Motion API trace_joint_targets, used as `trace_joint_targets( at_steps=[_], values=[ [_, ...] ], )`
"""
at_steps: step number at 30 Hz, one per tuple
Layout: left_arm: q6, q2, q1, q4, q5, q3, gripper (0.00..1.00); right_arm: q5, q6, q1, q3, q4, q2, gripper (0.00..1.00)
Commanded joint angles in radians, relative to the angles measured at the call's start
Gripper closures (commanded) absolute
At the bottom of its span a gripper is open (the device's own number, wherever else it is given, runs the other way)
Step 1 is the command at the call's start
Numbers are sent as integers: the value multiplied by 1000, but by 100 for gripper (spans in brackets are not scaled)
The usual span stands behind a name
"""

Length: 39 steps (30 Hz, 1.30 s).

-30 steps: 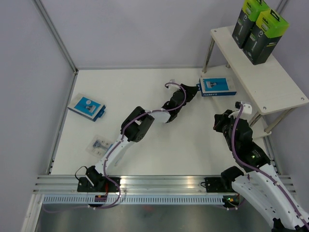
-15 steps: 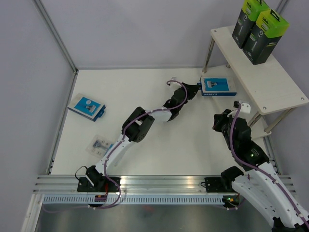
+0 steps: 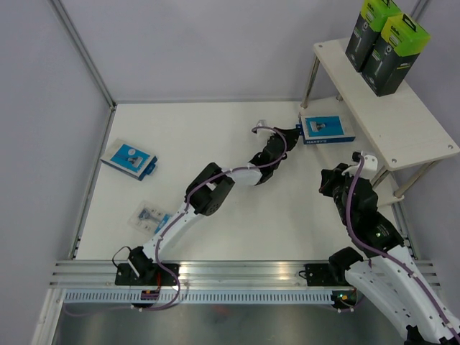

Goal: Place and organize the shaving razors onto the shelf

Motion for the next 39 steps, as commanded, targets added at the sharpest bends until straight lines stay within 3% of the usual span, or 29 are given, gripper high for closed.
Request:
trace_joint_targets(
  at_steps=[1,9,12,19,23,28,39],
  values=[
    [-45,-5,-21,-50,-157,69,98,23,-8,0,22,5,-16,96],
    [-51,58,-35,-133,-315,225,98,37,-13,0,18,10,-19,96],
    [-66,121,-35,-162,-302,343,98,41,-17,1,21,8,-13,96],
    [-103,180,-35,-228,-274,412,98,58,-25,1,21,13,-5,96],
    [-114,255,-23,-275,-155,523,98,54,-25,0,24,22,18,96],
    [-105,247,0,-277,-49,506,98,48,-22,0,21,33,36,96],
    [-69,238,-24,-269,-87,506,98,42,0,0,19,53,56,96]
  ],
)
